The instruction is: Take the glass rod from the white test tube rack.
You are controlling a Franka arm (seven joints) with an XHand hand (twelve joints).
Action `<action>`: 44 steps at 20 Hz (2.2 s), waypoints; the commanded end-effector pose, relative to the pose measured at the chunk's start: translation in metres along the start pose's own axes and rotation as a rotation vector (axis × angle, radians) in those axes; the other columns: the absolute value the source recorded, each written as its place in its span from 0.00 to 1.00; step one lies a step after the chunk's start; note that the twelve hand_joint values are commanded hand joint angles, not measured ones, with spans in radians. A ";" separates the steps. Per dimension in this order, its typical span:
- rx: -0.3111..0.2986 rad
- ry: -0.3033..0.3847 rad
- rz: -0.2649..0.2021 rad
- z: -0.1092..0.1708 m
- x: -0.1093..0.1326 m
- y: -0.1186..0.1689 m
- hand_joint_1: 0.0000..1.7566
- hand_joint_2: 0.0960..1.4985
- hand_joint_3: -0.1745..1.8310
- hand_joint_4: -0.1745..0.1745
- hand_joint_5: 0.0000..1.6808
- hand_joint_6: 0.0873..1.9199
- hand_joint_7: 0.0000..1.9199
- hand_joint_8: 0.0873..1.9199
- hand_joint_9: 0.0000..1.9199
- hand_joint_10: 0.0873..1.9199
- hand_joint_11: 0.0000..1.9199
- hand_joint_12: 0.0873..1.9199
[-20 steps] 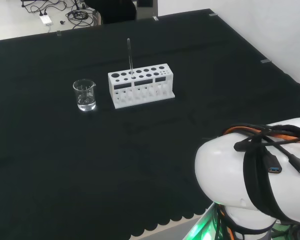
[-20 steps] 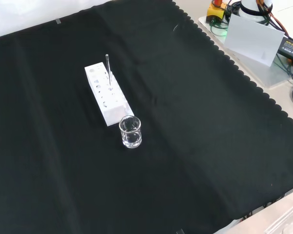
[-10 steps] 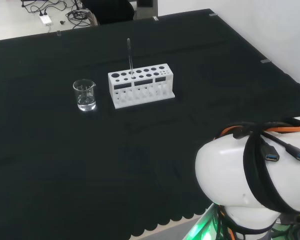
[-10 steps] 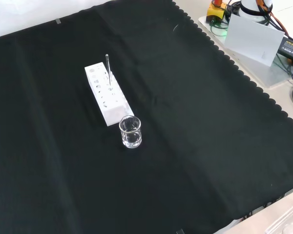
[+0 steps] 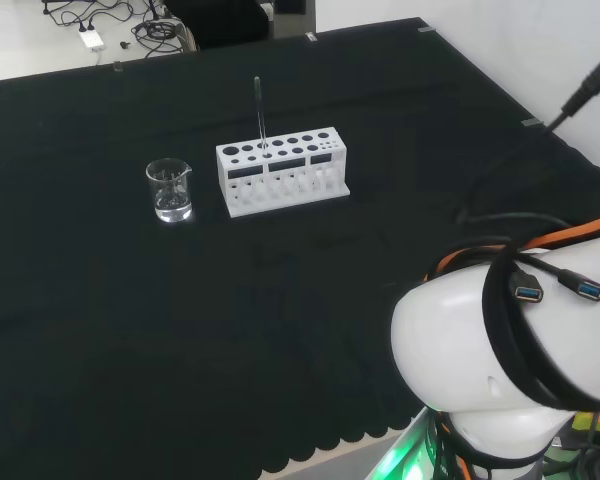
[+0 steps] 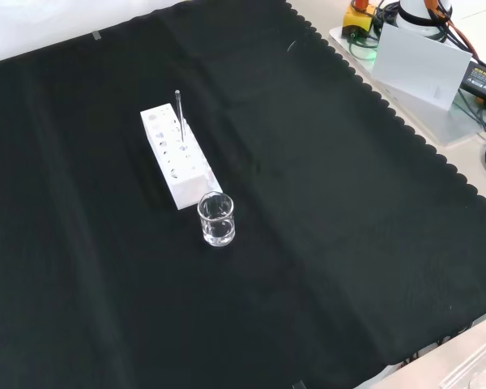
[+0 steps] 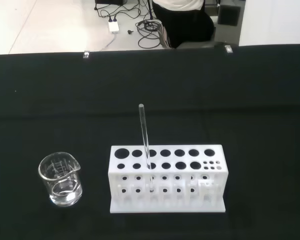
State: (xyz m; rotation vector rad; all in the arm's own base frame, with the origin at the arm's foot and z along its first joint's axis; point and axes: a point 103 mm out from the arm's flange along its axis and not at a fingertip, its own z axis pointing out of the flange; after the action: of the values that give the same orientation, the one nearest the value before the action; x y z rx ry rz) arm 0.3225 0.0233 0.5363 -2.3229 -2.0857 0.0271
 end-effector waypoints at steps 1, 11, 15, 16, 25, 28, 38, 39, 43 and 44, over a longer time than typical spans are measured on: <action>0.017 -0.004 -0.032 0.006 0.008 0.041 0.47 0.73 0.00 0.00 0.16 0.00 0.08 0.43 0.17 0.40 0.17 0.68; 0.064 0.004 -0.090 0.046 0.027 0.102 0.46 0.73 0.00 0.00 0.16 0.00 0.08 0.43 0.17 0.40 0.17 0.69; 0.081 -0.002 -0.104 0.056 0.030 0.114 0.46 0.73 0.00 0.00 0.16 0.00 0.09 0.43 0.17 0.40 0.17 0.69; 0.088 -0.003 -0.106 0.059 0.031 0.117 0.46 0.73 0.00 0.00 0.16 0.00 0.09 0.43 0.17 0.40 0.17 0.69; 0.140 -0.008 -0.121 0.100 0.038 0.142 0.46 0.74 0.00 0.00 0.16 0.00 0.09 0.43 0.17 0.40 0.17 0.69; 0.151 -0.010 -0.124 0.112 0.040 0.150 0.45 0.74 0.00 0.00 0.16 0.00 0.09 0.43 0.17 0.40 0.17 0.69; 0.159 -0.011 -0.145 0.144 0.053 0.172 0.45 0.75 0.00 0.00 0.16 0.00 0.09 0.42 0.17 0.40 0.17 0.69; 0.156 -0.006 -0.147 0.146 0.053 0.173 0.44 0.75 0.00 0.00 0.16 0.00 0.09 0.42 0.17 0.40 0.17 0.69; 0.151 -0.008 -0.150 0.151 0.053 0.176 0.44 0.75 0.00 0.00 0.16 0.00 0.09 0.42 0.17 0.40 0.17 0.69; 0.154 -0.006 -0.149 0.151 0.053 0.177 0.44 0.75 0.00 0.00 0.16 0.00 0.09 0.42 0.17 0.40 0.17 0.69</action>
State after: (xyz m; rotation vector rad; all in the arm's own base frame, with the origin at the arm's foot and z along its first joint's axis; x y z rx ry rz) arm 0.4964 0.0552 0.3864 -2.0877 -2.1608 0.1871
